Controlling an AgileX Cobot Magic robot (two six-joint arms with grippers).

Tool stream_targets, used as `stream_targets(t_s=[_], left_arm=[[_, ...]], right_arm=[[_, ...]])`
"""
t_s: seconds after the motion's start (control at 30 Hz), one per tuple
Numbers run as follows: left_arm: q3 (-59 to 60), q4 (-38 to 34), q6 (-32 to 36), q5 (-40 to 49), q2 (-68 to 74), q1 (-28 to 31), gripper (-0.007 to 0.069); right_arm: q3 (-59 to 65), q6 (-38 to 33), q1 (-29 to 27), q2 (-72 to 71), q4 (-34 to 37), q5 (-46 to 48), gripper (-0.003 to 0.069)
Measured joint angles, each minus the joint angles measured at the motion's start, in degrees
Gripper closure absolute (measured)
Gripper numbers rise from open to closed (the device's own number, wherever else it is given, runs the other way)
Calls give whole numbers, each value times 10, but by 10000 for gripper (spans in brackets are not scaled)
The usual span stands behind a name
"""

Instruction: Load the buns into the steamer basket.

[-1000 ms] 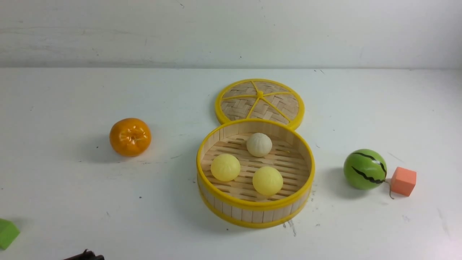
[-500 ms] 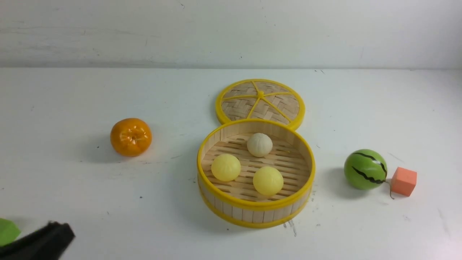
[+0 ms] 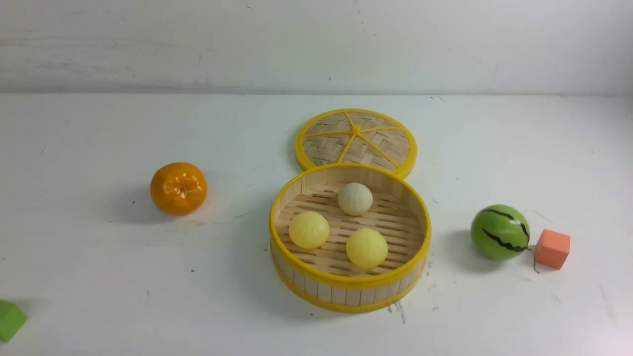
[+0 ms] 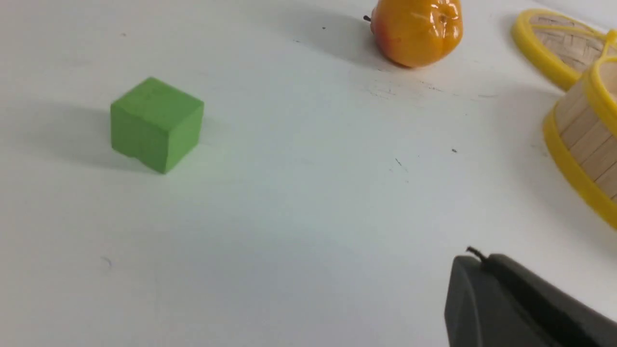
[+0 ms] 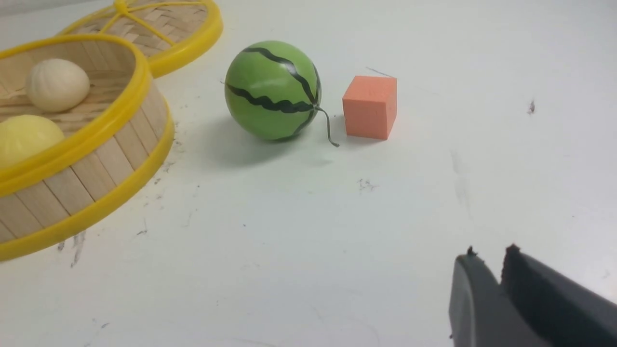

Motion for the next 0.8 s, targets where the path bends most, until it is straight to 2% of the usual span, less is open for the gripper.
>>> stream_targets(t_s=[0.1, 0.23, 0.8], left_arm=[[0, 1, -39, -1, 0, -1, 638], [0, 2, -56, -1, 0, -1, 638], [0, 2, -57, -2, 0, -1, 638]], right_arm=[[0, 0, 0, 0, 0, 0, 566], [0, 0, 0, 0, 0, 0, 560], [0, 0, 0, 0, 0, 0, 543]])
